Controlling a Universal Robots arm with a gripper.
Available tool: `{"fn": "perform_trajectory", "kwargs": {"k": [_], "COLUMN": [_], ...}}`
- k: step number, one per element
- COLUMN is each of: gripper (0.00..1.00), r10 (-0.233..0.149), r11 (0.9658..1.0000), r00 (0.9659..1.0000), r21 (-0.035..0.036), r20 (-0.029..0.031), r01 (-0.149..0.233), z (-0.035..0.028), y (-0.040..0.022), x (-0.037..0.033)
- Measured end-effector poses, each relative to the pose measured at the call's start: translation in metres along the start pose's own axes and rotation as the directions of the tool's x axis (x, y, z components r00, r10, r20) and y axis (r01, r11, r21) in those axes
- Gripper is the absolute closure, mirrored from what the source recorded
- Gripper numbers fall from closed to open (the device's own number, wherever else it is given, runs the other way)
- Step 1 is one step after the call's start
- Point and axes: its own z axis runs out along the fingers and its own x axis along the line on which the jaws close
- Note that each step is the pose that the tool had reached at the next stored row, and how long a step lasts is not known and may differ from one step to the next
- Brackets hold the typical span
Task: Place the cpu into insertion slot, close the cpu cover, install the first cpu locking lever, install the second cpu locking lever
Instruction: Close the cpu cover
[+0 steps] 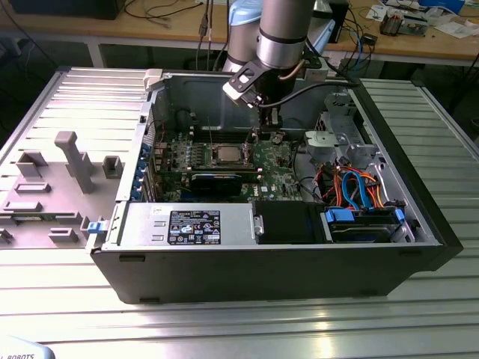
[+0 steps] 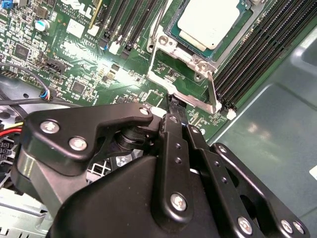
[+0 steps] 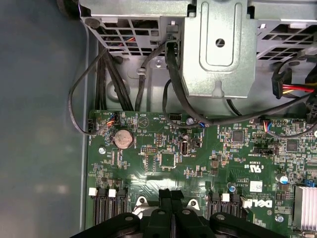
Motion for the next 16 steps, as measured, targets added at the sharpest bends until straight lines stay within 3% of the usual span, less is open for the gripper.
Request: {"fn": "perform_trajectory", "kwargs": {"k": [5, 16], "gripper": [0.89, 0.89], "r10": [0.000, 0.000], "r11": [1.0000, 1.0000], "r00": [1.0000, 1.0000], "r21": [-0.0001, 0.0036], "r20": [0.0000, -0.0002], "r01": [0.000, 0.000], "z": [0.0000, 0.0024], "y": [-0.0050, -0.0058], "x": [0.0002, 0.0002]}}
